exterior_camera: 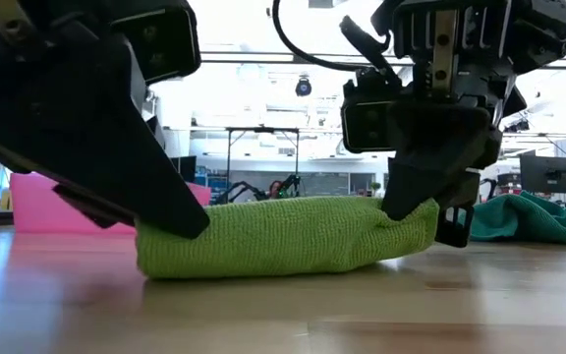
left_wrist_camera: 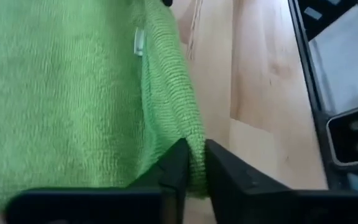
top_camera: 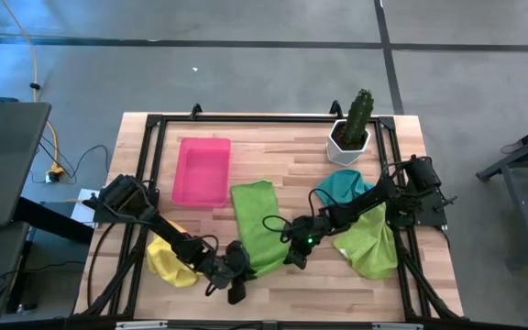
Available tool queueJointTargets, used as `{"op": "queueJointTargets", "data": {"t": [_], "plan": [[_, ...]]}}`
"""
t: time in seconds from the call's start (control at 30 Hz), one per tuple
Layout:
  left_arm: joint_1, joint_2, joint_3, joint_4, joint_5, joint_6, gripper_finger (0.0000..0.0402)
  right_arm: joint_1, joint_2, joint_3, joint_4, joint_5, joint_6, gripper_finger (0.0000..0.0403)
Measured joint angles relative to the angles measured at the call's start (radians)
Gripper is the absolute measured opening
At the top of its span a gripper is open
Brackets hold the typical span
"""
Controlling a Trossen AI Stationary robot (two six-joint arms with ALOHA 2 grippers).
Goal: Roll microfiber towels into tight, uniform cylinder then place into a basket
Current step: Roll the green microfiber cloth
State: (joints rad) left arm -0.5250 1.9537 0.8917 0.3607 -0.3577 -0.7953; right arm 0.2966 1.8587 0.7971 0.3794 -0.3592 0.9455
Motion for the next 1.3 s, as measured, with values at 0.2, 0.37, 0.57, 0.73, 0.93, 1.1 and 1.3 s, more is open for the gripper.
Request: {"op": "queueJointTargets", "data": {"t": [0.2,0.37,0.57,0.73,0.93,1.1,1.3], "plan": [[0.001,0.0,0.0,-0.005,0.021,-0.149,0.0011,0.0,0.0,0.0,0.002,0.0,0.0,0.0017],[0.009,-0.001,0.0,-0.081,-0.002,-0.29,0.0004,0.0,0.0,0.0,0.002,0.0,-0.008,0.002],[0.031,-0.007,0.005,-0.146,0.017,-0.427,0.0003,0.0,-0.001,0.001,-0.002,0.0,-0.035,0.0021],[0.049,-0.008,0.005,-0.152,0.051,-0.494,0.0002,0.0,-0.001,0.001,-0.002,0.003,-0.155,0.0032],[0.051,-0.007,0.003,-0.155,0.129,-0.503,0.0001,-0.009,-0.046,0.001,-0.021,-0.007,-0.358,0.0095],[0.056,-0.007,0.002,-0.155,0.194,-0.522,0.0001,-0.009,-0.148,0.001,-0.023,-0.044,-0.596,0.0126],[0.086,-0.007,0.002,-0.151,0.276,-0.554,0.0001,0.111,-0.182,0.002,-0.03,0.171,-1.072,0.0129]]}}
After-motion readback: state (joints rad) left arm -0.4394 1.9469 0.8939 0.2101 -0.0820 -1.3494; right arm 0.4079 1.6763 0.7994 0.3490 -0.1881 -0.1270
